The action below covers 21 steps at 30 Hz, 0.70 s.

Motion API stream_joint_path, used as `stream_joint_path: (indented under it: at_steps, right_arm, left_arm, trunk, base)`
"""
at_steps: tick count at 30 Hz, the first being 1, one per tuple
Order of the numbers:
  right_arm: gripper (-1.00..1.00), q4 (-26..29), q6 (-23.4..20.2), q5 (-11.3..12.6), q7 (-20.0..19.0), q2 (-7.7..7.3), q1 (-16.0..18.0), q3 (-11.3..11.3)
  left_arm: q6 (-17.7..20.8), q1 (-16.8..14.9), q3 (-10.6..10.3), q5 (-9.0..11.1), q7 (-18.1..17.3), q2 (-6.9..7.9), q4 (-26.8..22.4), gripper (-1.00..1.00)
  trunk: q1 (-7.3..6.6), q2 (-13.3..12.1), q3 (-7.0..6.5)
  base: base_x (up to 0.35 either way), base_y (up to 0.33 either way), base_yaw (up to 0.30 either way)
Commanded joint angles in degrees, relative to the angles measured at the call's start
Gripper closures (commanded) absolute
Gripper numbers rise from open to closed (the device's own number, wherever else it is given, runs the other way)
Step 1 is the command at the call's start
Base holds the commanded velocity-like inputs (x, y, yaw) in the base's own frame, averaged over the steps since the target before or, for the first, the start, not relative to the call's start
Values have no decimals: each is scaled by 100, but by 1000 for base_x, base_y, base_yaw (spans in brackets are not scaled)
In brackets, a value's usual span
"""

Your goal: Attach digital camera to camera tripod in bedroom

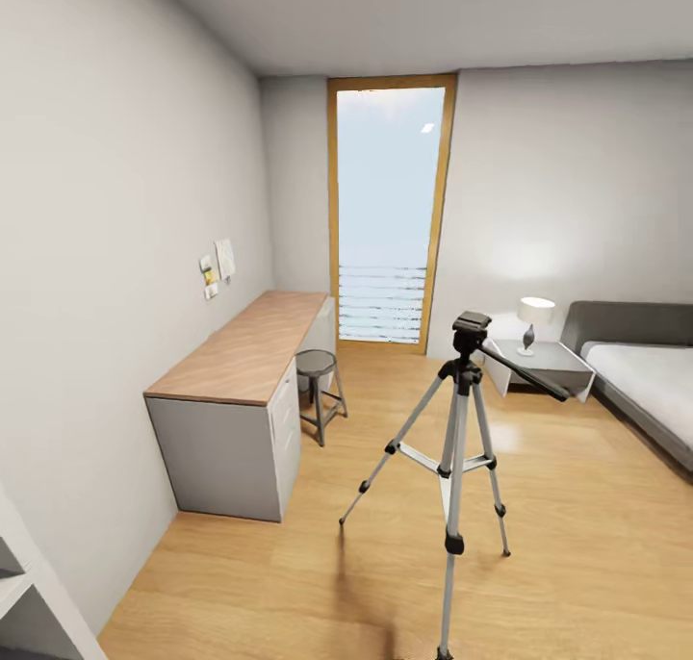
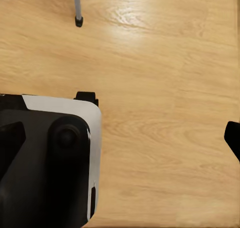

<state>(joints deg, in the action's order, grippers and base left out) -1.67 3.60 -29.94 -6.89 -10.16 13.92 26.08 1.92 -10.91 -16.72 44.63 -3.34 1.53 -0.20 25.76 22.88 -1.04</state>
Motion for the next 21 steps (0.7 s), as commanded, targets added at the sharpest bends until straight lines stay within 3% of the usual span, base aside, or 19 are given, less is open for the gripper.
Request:
stream_joint_path:
  at_steps: [1, 21]
  right_arm:
    - [-100, -18, 24, -47, -6, -4, 6, 48]
    - [-100, -18, 1, -55, -6, -4, 6, 47]
  left_arm:
    - [19, 1, -45, 42, -27, 0, -4, 100]
    - [19, 1, -44, 7, -36, -3, -6, 100]
  trunk:
    - [2, 4, 2]
    - [2, 4, 2]
  base:
    - [0, 0, -292]
    - [0, 0, -292]
